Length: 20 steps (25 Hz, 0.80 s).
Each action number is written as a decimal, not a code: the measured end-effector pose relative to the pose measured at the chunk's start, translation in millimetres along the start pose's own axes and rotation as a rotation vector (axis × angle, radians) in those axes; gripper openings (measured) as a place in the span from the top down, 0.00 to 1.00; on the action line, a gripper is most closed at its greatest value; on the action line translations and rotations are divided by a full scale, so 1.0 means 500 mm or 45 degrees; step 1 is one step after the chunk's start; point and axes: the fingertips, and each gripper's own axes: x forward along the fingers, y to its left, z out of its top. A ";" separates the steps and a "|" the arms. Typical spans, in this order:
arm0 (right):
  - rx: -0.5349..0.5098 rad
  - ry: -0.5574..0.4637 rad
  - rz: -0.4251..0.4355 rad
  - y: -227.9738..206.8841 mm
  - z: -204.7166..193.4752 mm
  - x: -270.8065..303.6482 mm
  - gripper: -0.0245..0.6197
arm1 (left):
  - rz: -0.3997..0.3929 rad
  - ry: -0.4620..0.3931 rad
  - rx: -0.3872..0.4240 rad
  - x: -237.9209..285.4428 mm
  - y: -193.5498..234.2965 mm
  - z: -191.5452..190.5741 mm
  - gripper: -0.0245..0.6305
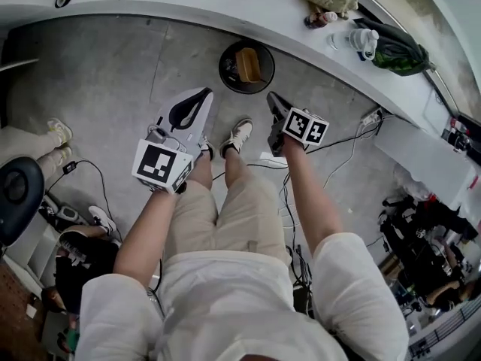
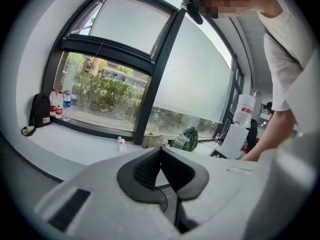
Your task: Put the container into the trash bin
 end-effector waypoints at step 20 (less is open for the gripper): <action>-0.054 -0.202 0.099 0.251 0.122 -0.227 0.96 | -0.051 -0.127 0.136 -0.139 -0.087 0.247 0.94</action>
